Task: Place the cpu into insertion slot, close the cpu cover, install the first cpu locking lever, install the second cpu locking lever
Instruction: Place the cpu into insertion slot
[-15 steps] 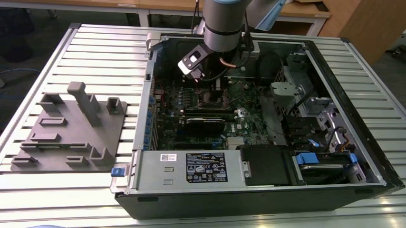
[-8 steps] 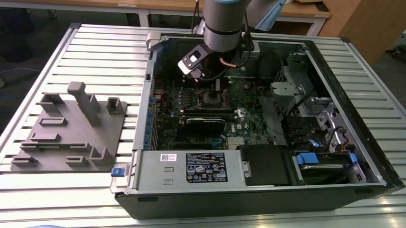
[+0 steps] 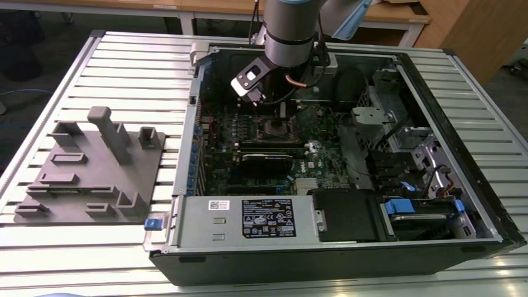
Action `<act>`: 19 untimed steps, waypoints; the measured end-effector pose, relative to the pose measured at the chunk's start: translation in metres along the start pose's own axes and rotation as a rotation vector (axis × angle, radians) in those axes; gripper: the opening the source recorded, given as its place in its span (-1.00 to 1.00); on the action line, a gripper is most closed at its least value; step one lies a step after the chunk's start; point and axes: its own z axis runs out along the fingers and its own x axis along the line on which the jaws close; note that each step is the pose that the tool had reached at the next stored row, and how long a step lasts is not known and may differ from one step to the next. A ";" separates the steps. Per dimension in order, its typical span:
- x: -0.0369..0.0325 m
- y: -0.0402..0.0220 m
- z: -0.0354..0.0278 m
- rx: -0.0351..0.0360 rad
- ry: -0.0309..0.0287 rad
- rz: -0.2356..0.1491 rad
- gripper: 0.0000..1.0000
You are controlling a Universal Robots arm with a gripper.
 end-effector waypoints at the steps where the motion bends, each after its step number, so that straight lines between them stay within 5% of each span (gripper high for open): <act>1: 0.0000 -0.0003 0.0002 -0.0001 0.0001 0.000 -0.79; 19: 0.0000 -0.0008 0.0048 0.0002 0.0003 -0.008 -0.79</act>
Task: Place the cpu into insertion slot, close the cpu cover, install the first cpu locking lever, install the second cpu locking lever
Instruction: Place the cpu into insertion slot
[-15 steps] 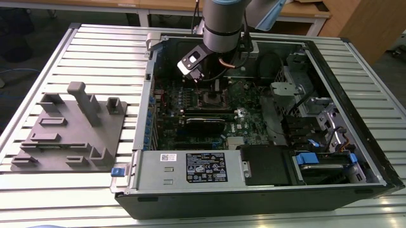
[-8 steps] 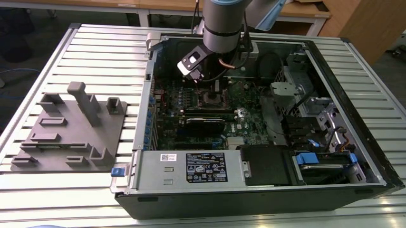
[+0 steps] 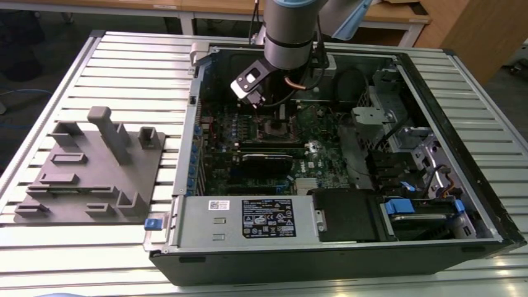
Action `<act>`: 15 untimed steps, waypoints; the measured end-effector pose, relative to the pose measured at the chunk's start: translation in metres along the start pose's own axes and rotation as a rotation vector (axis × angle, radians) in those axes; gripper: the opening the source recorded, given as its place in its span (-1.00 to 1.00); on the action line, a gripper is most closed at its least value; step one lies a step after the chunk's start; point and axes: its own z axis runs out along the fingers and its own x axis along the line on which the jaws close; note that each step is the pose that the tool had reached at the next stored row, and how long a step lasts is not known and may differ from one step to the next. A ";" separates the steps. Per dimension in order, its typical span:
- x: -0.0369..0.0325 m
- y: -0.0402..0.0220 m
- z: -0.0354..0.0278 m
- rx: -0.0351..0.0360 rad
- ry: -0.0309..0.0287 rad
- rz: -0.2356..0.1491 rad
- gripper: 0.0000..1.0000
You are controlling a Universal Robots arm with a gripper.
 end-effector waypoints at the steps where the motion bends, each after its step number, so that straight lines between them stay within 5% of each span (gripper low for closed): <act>1: 0.0000 0.0000 0.0000 0.0001 0.0000 -0.002 -0.79; 15: 0.0000 0.0000 0.0000 0.0005 0.0003 -0.014 -0.79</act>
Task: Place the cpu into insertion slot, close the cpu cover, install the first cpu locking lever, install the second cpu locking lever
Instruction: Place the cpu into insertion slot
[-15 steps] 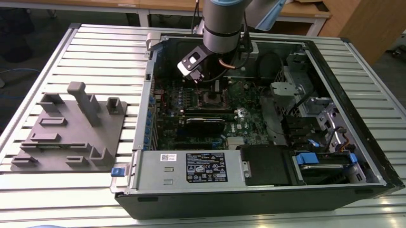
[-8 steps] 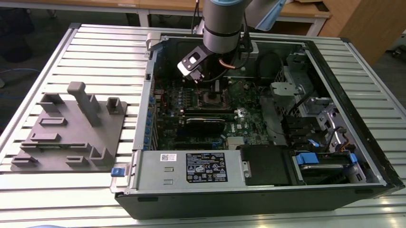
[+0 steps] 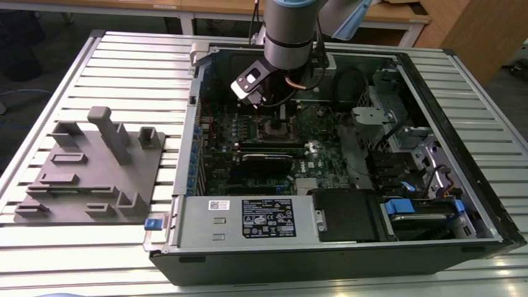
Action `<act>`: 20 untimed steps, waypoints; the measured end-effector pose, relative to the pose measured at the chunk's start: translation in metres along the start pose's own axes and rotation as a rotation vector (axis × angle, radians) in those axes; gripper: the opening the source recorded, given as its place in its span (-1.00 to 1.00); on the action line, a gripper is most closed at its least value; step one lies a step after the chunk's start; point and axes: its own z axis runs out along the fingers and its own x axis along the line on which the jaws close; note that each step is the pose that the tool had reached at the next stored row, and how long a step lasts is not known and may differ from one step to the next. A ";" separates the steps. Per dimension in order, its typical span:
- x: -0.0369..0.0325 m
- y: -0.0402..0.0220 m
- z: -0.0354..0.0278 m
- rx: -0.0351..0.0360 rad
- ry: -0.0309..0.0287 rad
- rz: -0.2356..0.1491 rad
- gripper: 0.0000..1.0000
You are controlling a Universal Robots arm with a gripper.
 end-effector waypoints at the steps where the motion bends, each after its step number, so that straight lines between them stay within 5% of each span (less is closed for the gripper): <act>1: 0.0000 0.0000 0.0000 0.0000 0.0000 0.000 -0.79; 20: -0.0006 -0.0008 0.0063 0.0008 -0.0018 0.000 -0.79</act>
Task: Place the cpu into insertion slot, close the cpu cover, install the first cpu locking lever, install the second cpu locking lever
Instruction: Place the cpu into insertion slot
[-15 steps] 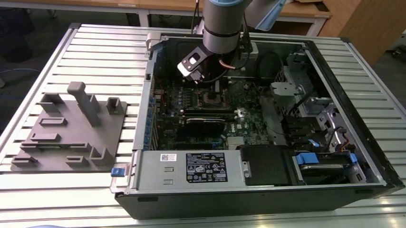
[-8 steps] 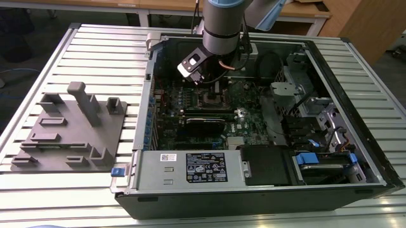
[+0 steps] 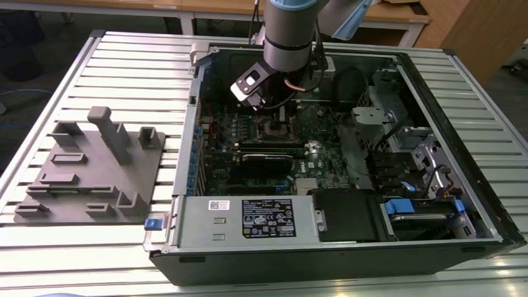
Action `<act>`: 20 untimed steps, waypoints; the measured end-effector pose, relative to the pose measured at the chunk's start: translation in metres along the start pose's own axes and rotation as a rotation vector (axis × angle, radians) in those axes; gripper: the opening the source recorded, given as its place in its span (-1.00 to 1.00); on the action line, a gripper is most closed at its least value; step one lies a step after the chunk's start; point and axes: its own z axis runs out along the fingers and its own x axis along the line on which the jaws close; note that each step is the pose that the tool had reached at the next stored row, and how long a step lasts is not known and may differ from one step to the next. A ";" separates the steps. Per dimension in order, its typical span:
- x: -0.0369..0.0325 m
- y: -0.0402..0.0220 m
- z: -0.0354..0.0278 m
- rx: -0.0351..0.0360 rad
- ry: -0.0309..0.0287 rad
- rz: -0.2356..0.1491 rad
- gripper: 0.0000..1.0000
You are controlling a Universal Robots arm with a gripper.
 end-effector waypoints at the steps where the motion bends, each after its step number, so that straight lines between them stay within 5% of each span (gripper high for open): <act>1: 0.0000 0.0000 0.0001 -0.0001 0.0002 0.000 -0.79; 7: 0.0005 0.0003 -0.0013 -0.0013 0.0024 0.000 -0.79; 20: 0.0010 0.0006 -0.0184 -0.0011 0.0022 0.000 -0.79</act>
